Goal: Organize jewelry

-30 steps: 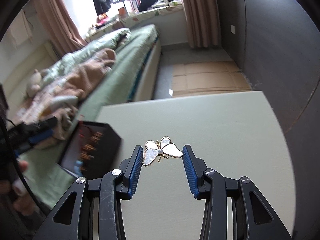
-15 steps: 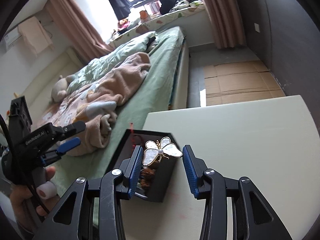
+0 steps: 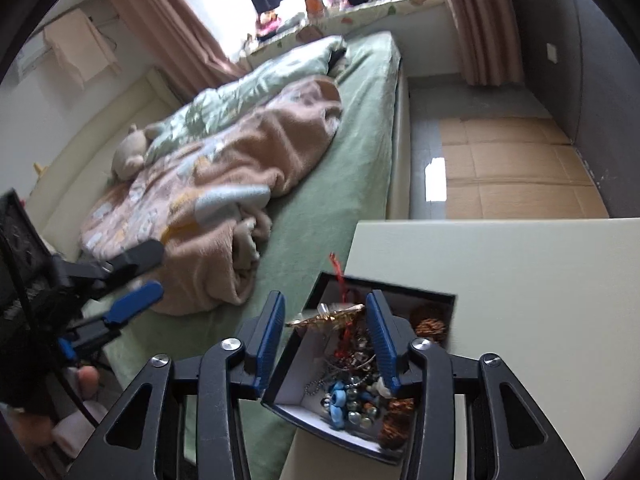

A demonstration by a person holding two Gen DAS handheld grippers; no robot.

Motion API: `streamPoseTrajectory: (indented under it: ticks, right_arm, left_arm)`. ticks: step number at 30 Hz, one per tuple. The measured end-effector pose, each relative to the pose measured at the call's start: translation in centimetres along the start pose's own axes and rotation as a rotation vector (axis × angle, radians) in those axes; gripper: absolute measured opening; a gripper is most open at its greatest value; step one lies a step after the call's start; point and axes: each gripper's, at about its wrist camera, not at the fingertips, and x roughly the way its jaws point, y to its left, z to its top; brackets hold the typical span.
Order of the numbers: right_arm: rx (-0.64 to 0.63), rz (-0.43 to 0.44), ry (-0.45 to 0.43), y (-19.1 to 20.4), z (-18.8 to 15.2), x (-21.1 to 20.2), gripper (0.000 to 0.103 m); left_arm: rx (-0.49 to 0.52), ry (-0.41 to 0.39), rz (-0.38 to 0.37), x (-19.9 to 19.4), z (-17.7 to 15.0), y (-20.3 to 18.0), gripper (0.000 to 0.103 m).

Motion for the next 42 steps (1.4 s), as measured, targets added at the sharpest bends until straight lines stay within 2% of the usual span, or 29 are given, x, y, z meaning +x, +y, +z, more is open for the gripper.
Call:
streamPoseTrajectory:
  ticks: [1, 2, 9, 13, 15, 17, 19, 21, 22, 23, 27, 29, 32, 36, 42]
  right_arm:
    - [0.012, -0.011, 0.004, -0.3, -0.1, 0.1, 0.070]
    - [0.019, -0.020, -0.002, -0.6, -0.1, -0.1, 0.073]
    - [0.048, -0.027, -0.034, -2.4, -1.0, -3.3, 0.074]
    - [0.070, -0.012, -0.070, -3.4, -1.9, -5.7, 0.075]
    - [0.098, -0.002, -0.090, -4.4, -2.7, -7.2, 0.081]
    - [0.119, -0.003, -0.111, -5.4, -3.3, -8.6, 0.090]
    - [0.127, -0.014, -0.124, -6.1, -4.0, -9.8, 0.091]
    - [0.149, -0.015, -0.136, -6.9, -4.5, -11.0, 0.091]
    - [0.160, -0.019, -0.142, -7.3, -4.7, -11.5, 0.092]
    - [0.168, -0.029, -0.147, -7.7, -4.9, -12.0, 0.094]
    - [0.173, -0.083, -0.164, -8.5, -5.5, -14.0, 0.103]
    - [0.170, -0.100, -0.173, -8.7, -5.8, -14.9, 0.103]
    - [0.162, -0.129, -0.178, -8.8, -6.2, -15.8, 0.103]
    - [0.159, -0.164, -0.183, -9.2, -7.0, -16.8, 0.103]
    - [0.153, -0.192, -0.183, -10.0, -8.6, -18.4, 0.103]
  left_arm:
    - [0.000, 0.000, -0.001, 0.0, 0.0, 0.0, 0.071]
    - [-0.001, 0.001, -0.002, 0.0, 0.1, 0.0, 0.071]
    - [0.007, 0.002, 0.002, 0.0, -0.2, -0.3, 0.071]
    - [0.044, 0.003, 0.010, 0.1, -0.8, -1.2, 0.071]
    - [0.067, 0.003, 0.017, 0.1, -1.2, -1.8, 0.071]
    - [0.091, 0.005, 0.024, 0.1, -1.8, -2.4, 0.071]
    - [0.126, 0.012, 0.030, 0.2, -2.5, -3.2, 0.071]
    - [0.159, 0.019, 0.035, 0.3, -3.1, -3.9, 0.073]
    - [0.176, 0.023, 0.035, 0.3, -3.6, -4.3, 0.077]
    - [0.189, 0.025, 0.032, 0.2, -3.9, -4.6, 0.082]
    - [0.262, 0.020, 0.034, -0.2, -5.6, -5.9, 0.087]
    - [0.285, 0.021, 0.031, -0.4, -6.6, -6.6, 0.092]
    - [0.328, 0.041, 0.011, -0.5, -8.0, -7.7, 0.093]
    - [0.409, 0.021, -0.011, -1.5, -9.6, -9.5, 0.099]
    - [0.484, 0.004, -0.029, -3.1, -11.7, -11.1, 0.100]
